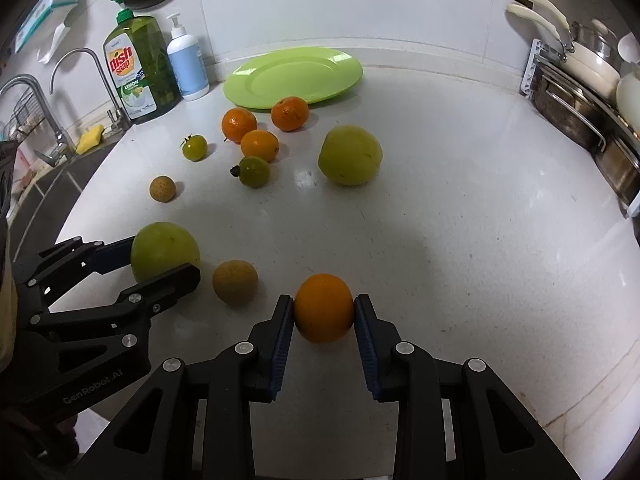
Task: Organize fruits
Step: 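Close the left tool on the green apple while the right tool closes on the orange, then lift and carry the apple and orange in both tools over the green plate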
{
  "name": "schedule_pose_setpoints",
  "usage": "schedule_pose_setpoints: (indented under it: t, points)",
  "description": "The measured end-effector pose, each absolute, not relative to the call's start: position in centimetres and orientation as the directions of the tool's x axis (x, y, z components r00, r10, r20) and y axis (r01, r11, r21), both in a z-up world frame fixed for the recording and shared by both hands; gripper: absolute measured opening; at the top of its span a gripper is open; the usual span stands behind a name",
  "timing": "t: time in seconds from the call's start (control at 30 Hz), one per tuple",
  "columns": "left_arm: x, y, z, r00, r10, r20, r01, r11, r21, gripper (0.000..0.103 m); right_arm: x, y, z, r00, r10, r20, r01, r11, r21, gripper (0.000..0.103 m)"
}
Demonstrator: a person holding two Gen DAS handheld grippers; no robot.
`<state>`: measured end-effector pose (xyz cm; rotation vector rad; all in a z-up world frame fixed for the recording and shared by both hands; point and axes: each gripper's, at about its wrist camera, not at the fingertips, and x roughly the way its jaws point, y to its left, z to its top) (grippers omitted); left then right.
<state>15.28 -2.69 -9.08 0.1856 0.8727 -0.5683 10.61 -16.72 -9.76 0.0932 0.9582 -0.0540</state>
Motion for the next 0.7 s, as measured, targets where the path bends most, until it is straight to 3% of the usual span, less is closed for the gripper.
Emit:
schedule_pose_setpoints:
  t: [0.7]
  points:
    - [17.8,-0.2,-3.7,0.577,-0.444,-0.685,0.586,0.81,-0.032,0.049,13.0,-14.4,-5.6,0.662,0.019,-0.749,0.098,0.989,0.112,0.032]
